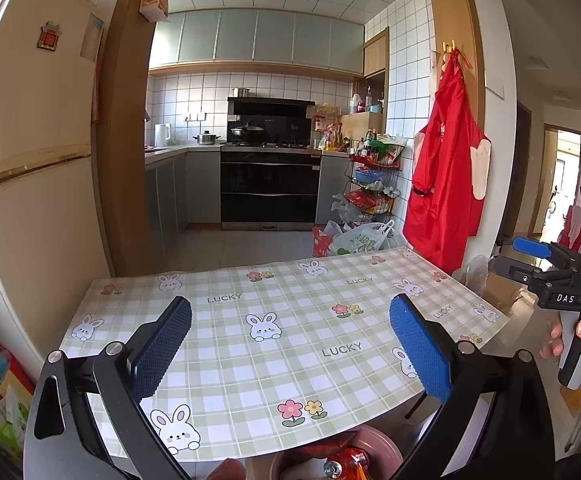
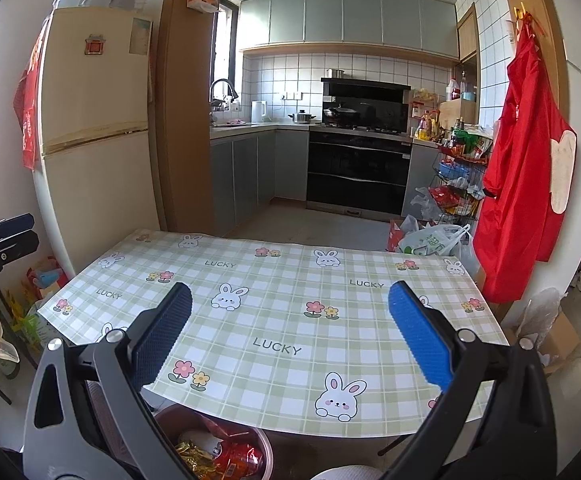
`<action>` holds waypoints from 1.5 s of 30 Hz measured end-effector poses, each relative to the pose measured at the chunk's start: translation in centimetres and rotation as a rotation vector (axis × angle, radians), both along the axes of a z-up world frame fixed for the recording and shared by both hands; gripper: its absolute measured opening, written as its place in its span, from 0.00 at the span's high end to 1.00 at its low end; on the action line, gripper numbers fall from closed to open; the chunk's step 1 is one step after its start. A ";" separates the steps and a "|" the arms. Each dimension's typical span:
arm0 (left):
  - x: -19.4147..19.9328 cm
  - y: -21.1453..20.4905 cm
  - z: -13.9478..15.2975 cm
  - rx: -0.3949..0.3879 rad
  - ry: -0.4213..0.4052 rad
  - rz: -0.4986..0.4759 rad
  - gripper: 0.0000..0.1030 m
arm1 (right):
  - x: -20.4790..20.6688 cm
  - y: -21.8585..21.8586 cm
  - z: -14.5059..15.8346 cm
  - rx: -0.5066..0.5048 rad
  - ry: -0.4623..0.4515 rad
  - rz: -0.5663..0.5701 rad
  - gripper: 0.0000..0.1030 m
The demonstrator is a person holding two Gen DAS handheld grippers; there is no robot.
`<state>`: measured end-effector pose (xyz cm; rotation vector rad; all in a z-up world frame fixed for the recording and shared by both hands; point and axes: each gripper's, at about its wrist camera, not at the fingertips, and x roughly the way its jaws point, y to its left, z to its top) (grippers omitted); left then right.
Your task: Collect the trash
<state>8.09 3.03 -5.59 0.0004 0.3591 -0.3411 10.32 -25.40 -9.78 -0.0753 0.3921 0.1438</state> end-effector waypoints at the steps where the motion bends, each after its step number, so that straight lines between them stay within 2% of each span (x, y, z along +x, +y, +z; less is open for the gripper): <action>1: 0.0 0.0 0.0 -0.003 0.001 0.000 0.06 | 0.0 0.0 -0.1 0.001 -0.001 0.000 0.06; 16: 0.2 -0.4 0.2 0.025 0.004 0.014 0.06 | 0.0 0.4 -0.3 -0.004 0.011 -0.007 0.06; 45: 0.6 0.2 0.0 0.023 0.013 0.042 0.06 | 0.2 0.4 -0.6 -0.005 0.020 -0.008 0.06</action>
